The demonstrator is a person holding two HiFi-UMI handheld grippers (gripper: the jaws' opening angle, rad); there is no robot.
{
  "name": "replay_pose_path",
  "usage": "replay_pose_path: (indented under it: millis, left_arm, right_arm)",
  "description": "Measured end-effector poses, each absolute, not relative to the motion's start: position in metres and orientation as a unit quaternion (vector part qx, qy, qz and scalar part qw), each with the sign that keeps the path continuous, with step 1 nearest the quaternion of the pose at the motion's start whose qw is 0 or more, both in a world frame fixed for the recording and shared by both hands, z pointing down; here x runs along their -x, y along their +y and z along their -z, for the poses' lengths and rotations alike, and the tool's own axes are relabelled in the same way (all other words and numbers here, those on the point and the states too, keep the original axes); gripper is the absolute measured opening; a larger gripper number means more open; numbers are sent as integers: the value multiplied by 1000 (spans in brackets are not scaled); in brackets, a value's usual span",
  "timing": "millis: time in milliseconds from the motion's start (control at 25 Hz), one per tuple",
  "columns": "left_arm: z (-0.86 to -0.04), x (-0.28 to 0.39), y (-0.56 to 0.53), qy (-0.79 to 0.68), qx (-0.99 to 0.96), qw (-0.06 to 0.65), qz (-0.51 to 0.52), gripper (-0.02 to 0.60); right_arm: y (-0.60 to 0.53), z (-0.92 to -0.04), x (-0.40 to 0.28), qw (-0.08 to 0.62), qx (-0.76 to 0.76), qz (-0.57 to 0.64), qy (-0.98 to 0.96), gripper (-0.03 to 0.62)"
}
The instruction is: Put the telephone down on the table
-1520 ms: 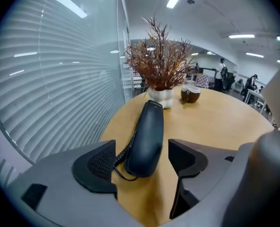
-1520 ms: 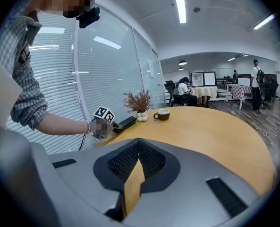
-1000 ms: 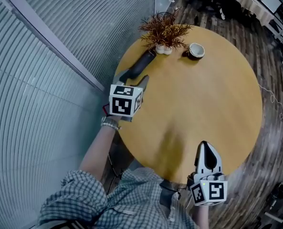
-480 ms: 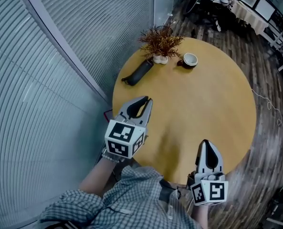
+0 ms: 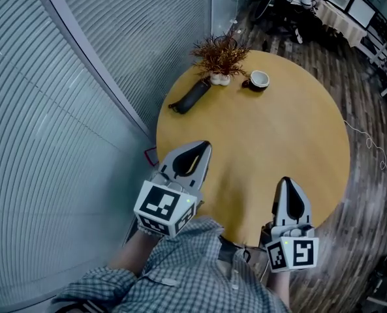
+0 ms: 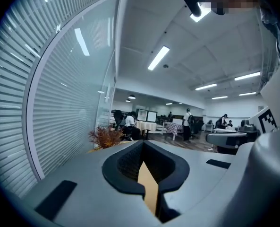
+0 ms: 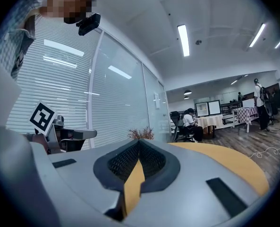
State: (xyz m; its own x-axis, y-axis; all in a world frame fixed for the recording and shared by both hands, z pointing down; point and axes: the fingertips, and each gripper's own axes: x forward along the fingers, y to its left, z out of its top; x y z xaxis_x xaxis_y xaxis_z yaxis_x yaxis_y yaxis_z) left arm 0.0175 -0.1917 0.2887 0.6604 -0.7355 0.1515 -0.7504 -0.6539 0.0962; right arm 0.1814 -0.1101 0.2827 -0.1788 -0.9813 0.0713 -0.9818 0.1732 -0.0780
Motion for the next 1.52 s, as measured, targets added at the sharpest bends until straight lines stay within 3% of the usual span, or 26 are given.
replay_pose_path:
  millis: [1520]
  left_arm:
    - [-310, -52, -177, -369, -923, 86, -66, 8]
  right_arm:
    - [-121, -283, -177, 41, -614, -4, -788, 8]
